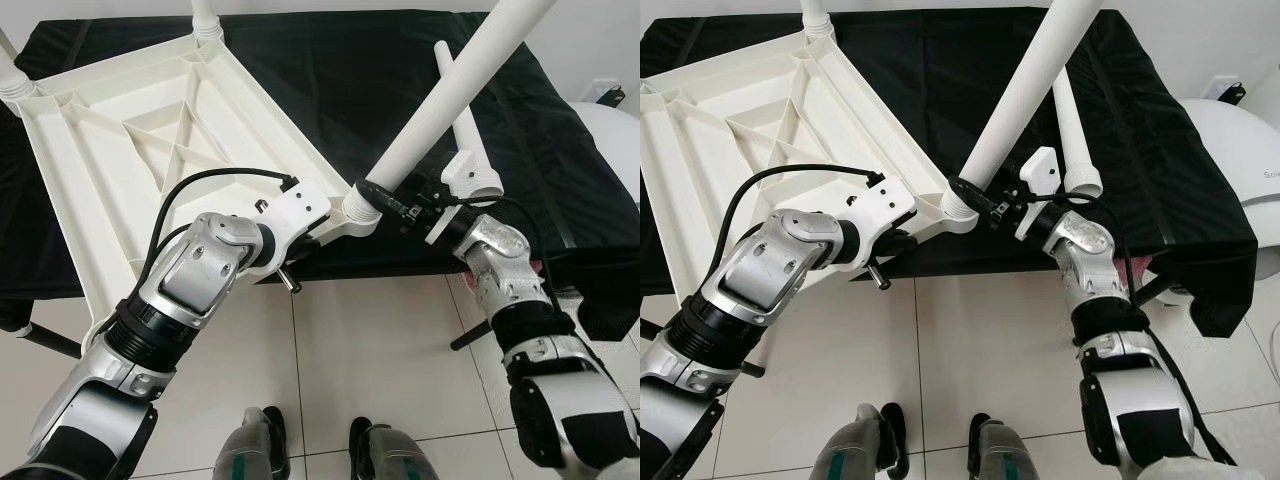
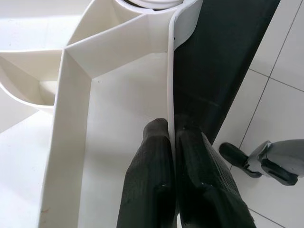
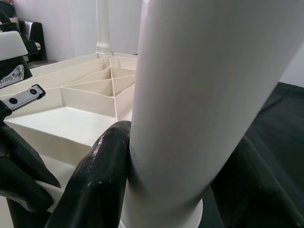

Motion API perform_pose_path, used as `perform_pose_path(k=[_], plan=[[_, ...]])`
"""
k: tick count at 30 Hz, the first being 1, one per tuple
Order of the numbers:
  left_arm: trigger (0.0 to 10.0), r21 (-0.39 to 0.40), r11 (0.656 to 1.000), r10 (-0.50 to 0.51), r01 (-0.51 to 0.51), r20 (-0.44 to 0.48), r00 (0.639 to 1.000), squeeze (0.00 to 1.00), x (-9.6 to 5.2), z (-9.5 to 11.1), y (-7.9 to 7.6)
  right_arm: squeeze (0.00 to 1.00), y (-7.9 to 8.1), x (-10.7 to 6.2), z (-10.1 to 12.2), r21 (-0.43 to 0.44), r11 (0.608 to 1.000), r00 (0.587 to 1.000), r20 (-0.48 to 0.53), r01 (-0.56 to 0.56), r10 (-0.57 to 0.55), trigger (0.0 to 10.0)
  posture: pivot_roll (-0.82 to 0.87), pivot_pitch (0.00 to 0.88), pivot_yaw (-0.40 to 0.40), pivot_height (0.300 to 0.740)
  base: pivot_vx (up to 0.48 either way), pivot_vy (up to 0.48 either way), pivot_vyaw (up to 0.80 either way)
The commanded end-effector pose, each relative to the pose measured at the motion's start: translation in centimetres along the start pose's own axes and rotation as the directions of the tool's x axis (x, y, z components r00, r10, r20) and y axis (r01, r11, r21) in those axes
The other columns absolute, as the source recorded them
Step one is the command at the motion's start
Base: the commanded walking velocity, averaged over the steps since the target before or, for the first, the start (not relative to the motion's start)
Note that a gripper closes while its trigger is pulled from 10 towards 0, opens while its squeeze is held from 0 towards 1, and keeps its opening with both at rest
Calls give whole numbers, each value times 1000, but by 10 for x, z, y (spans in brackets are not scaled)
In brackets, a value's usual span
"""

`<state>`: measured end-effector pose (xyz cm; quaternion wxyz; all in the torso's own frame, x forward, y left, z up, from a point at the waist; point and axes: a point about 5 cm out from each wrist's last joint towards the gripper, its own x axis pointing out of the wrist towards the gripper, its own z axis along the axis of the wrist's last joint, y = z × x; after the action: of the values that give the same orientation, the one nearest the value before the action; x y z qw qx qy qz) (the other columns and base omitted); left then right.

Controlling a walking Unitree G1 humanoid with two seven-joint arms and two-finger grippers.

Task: Building children table

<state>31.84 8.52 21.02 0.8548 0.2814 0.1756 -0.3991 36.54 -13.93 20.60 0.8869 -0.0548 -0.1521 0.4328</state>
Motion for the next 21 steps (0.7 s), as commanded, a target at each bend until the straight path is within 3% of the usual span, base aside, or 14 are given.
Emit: perform_pose_path(k=[1, 12, 21], plan=[[10000, 32, 990, 135, -137, 62, 989, 0, -17, 14, 14, 0, 3, -12, -26, 53, 999, 990, -143, -6, 13, 10000, -20, 176, -13, 740, 0, 0, 0], [10000, 20, 990, 139, -141, 65, 988, 0, -16, 15, 14, 0, -3, -1, -17, 40, 997, 985, -159, -59, 64, 10000, -20, 188, -24, 740, 0, 0, 0], [10000, 16, 989, 144, -145, 68, 987, 0, -16, 15, 14, 0, 1, 7, -16, 35, 998, 991, -123, -55, 59, 10000, -16, 190, -26, 740, 0, 0, 0]])
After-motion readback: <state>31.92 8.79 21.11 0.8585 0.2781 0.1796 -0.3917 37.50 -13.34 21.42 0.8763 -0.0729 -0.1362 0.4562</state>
